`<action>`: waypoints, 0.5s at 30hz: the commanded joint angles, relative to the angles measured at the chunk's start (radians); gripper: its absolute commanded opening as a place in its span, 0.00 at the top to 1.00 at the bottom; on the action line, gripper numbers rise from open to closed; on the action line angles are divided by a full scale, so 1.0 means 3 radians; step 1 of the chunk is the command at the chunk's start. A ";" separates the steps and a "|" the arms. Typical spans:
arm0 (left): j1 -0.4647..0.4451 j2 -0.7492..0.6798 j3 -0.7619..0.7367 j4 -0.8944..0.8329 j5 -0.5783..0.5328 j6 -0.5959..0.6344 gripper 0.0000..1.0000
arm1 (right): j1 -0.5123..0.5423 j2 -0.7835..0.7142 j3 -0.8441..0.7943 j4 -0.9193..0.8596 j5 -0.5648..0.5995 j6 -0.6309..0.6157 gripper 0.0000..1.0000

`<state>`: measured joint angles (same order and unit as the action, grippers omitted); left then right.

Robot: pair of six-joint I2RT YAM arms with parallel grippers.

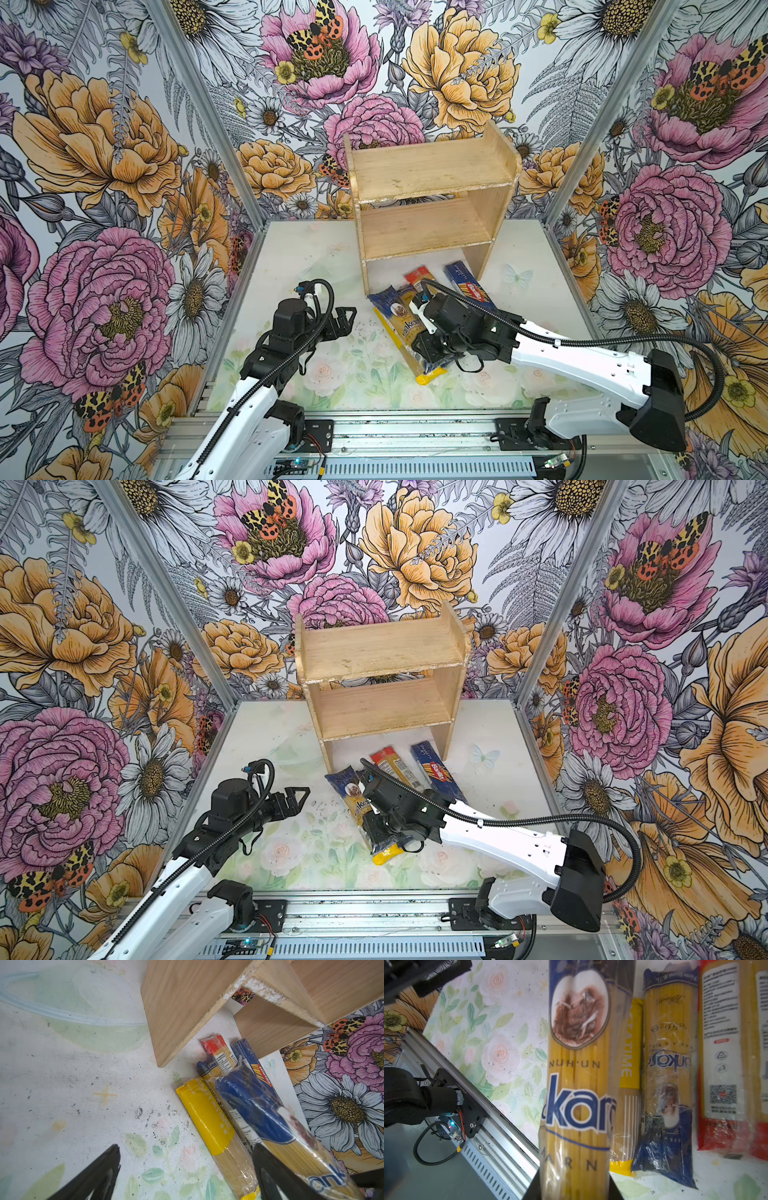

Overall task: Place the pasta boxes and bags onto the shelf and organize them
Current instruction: 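Lift the Ankara bag upright with the right gripper toward the shelf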

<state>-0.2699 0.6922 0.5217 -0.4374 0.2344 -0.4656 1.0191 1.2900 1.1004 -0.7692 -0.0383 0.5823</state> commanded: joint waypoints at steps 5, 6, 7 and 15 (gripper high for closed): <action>0.0036 0.0022 -0.0042 0.0088 0.0070 -0.0015 0.01 | -0.0070 -0.0312 0.0760 -0.0109 0.0076 -0.0091 1.00; 0.0036 0.0019 -0.0050 0.0093 0.0072 -0.0018 0.01 | -0.0077 -0.0316 0.0843 -0.0159 0.0079 -0.0095 1.00; 0.0033 0.0019 -0.0048 0.0094 0.0074 -0.0018 0.01 | -0.0085 -0.0326 0.0928 -0.0206 0.0095 -0.0095 1.00; 0.0040 0.0000 -0.0060 0.0098 0.0086 -0.0018 0.01 | -0.0156 -0.0332 0.1499 -0.0494 0.0092 -0.0104 1.00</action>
<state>-0.2699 0.6983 0.5163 -0.4370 0.2379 -0.4660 0.9794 1.2427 1.4525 -0.9817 -0.0303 0.5755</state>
